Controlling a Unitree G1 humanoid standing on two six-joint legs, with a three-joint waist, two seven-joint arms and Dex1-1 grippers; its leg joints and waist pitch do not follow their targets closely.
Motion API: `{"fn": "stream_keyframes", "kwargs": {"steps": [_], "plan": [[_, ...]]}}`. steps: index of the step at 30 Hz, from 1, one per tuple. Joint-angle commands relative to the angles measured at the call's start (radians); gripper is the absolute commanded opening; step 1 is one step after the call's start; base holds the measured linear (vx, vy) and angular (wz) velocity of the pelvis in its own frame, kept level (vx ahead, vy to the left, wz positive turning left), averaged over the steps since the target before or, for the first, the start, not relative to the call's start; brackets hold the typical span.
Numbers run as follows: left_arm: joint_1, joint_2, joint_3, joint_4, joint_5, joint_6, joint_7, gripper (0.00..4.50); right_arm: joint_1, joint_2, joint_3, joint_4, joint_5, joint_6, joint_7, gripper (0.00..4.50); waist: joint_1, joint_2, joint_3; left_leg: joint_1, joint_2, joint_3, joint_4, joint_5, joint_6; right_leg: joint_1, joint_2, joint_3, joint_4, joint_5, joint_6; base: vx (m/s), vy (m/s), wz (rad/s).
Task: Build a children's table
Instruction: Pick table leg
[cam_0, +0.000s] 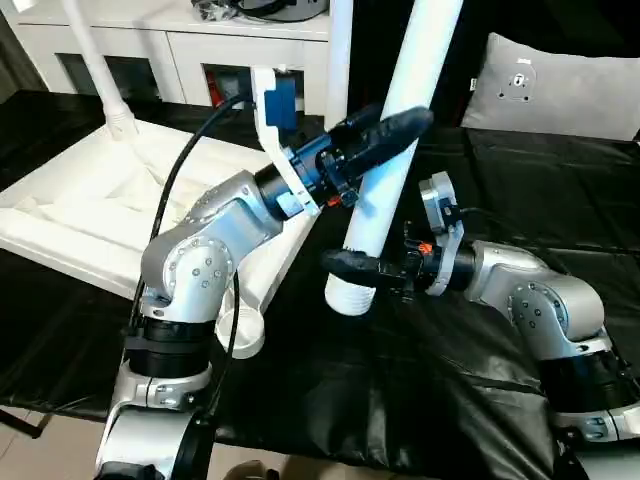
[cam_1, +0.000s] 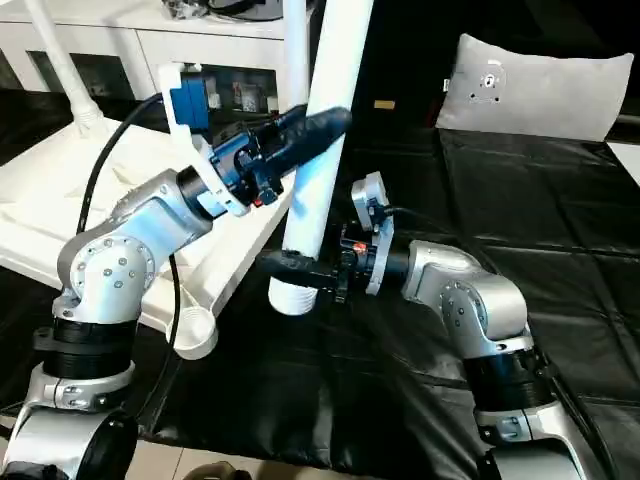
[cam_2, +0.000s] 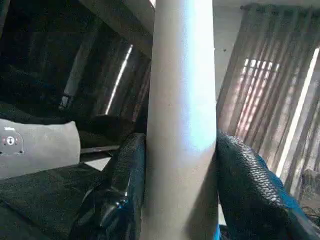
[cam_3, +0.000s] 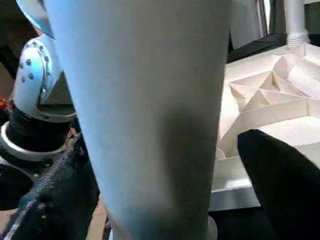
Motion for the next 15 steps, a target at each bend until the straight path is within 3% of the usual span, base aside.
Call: {"fn": "stream_keyframes", "kwargs": {"steps": [1,7,12,13,15], "plan": [[-0.001,0.003,-0.008,-0.031,-0.01,0.003,-0.006,1.75,-0.014,0.0,0.005,0.003,-0.001,-0.009,0.009,4.06,0.004,-0.012,-0.076,0.007,0.057,-0.019,-0.061,-0.033,0.047,0.056,-0.081,0.044,-0.061,0.009,-0.266,0.0,0.0,0.0],[0.004,0.001,-0.013,-0.034,-0.008,0.001,-0.009,1.75,-0.009,0.004,0.008,0.013,-0.004,-0.013,0.01,3.39,0.004,-0.01,-0.076,0.007,0.056,-0.019,-0.061,-0.035,0.049,0.056,-0.081,0.044,-0.061,0.016,-0.269,0.0,0.0,0.0],[0.006,-0.001,-0.016,-0.034,-0.005,0.001,-0.012,1.75,-0.011,0.007,0.004,0.019,-0.003,-0.013,0.018,3.19,0.004,-0.01,-0.077,0.007,0.057,-0.019,-0.061,-0.037,0.048,0.056,-0.081,0.044,-0.06,0.015,-0.27,0.0,0.0,0.0],[0.006,-0.001,-0.016,-0.034,-0.004,0.001,-0.012,1.75,-0.011,0.007,0.004,0.02,-0.003,-0.013,0.018,2.89,0.004,-0.01,-0.077,0.007,0.057,-0.019,-0.061,-0.036,0.048,0.056,-0.082,0.044,-0.06,0.017,-0.27,0.0,0.0,0.0],[0.006,-0.002,-0.018,-0.033,-0.003,0.0,-0.012,1.75,-0.011,0.007,0.004,0.02,-0.003,-0.013,0.02,2.83,0.004,-0.011,-0.077,0.007,0.056,-0.019,-0.061,-0.033,0.049,0.057,-0.082,0.044,-0.06,0.019,-0.27,0.0,0.0,0.0]]}}
